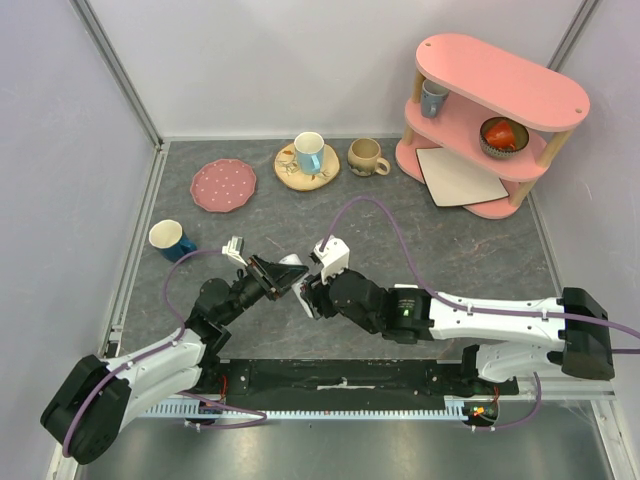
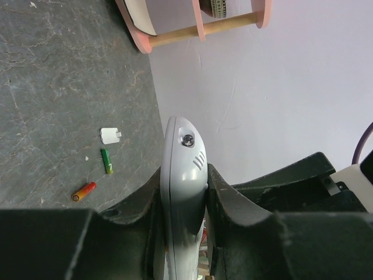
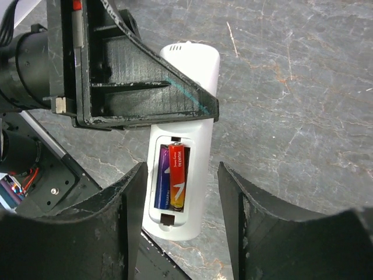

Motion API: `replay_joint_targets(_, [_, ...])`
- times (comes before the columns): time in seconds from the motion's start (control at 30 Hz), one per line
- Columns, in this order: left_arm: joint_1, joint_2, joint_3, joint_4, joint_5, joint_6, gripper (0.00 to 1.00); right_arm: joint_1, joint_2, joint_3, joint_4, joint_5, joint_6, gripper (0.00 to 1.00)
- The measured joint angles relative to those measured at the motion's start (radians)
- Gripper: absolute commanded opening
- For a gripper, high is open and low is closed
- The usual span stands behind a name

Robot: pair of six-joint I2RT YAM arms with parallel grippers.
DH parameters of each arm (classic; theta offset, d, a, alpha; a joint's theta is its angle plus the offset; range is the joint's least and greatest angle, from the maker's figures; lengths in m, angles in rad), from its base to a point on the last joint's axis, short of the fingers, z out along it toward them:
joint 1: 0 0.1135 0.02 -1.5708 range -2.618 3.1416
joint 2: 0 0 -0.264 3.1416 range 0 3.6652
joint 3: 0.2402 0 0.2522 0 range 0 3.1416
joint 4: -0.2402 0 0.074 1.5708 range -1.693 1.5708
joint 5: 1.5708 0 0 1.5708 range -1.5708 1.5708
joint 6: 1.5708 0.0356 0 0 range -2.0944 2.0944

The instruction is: Load the batteries into the remote control

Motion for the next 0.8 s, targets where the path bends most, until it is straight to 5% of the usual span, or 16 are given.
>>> replay_joint_targets(0.23, [0.000, 0.000, 0.000, 0.019, -0.001, 0.000, 0.02, -0.001, -0.050, 0.051, -0.045, 0.028, 0.002, 0.70])
replay_joint_targets(0.33, [0.000, 0.002, 0.000, 0.019, -0.001, 0.000, 0.02, -0.001, -0.090, 0.063, -0.045, 0.039, 0.014, 0.85])
replay_joint_targets(0.47, [0.000, 0.008, 0.000, 0.019, -0.001, 0.008, 0.02, -0.016, -0.151, 0.061, -0.046, 0.050, 0.079, 0.90])
replay_joint_targets(0.8, [0.000, -0.006, 0.024, 0.016, -0.005, 0.072, 0.02, -0.252, -0.209, -0.083, -0.010, -0.274, 0.351, 0.95])
